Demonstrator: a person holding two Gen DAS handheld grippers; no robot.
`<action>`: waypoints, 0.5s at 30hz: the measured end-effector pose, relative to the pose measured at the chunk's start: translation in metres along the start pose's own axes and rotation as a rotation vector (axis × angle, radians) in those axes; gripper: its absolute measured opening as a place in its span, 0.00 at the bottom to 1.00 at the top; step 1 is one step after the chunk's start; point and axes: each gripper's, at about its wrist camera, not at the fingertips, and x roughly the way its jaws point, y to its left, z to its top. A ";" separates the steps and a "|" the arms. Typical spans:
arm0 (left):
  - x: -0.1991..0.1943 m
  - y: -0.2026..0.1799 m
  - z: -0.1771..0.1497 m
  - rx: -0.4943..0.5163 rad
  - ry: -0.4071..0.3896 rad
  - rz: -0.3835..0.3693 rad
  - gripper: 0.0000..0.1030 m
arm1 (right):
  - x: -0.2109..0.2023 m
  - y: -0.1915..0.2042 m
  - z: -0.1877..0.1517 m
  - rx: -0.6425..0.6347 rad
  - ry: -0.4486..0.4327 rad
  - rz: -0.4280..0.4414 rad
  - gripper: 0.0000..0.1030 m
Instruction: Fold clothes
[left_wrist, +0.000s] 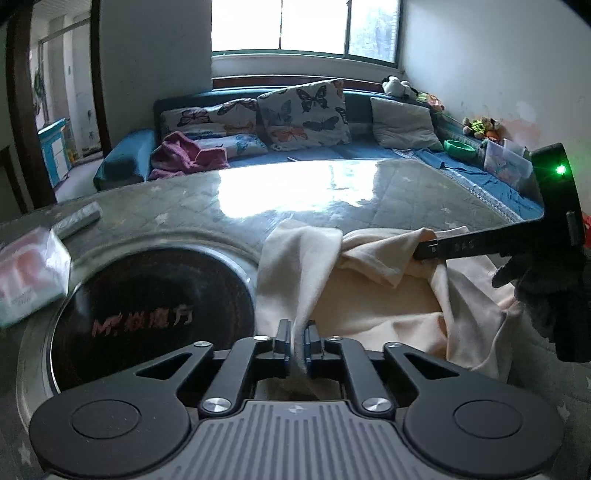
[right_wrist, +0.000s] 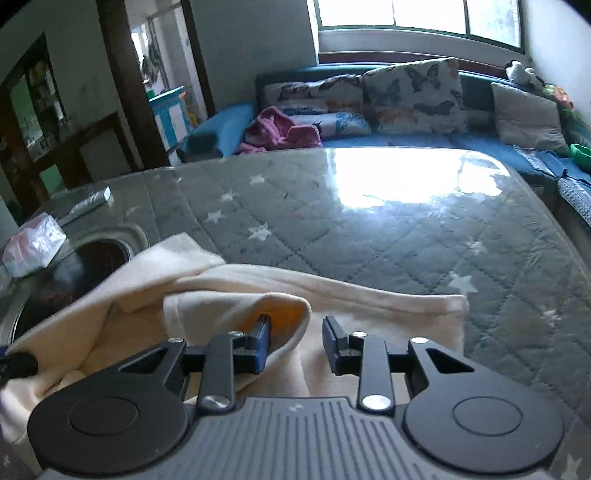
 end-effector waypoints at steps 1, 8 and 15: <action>0.002 -0.003 0.003 0.009 -0.004 0.001 0.21 | 0.003 0.000 0.000 -0.002 0.006 0.003 0.11; 0.028 -0.016 0.022 0.085 0.003 0.015 0.41 | -0.035 0.003 -0.002 -0.068 -0.106 -0.098 0.03; 0.044 -0.011 0.021 0.095 0.032 0.027 0.06 | -0.087 -0.006 -0.011 -0.080 -0.207 -0.200 0.03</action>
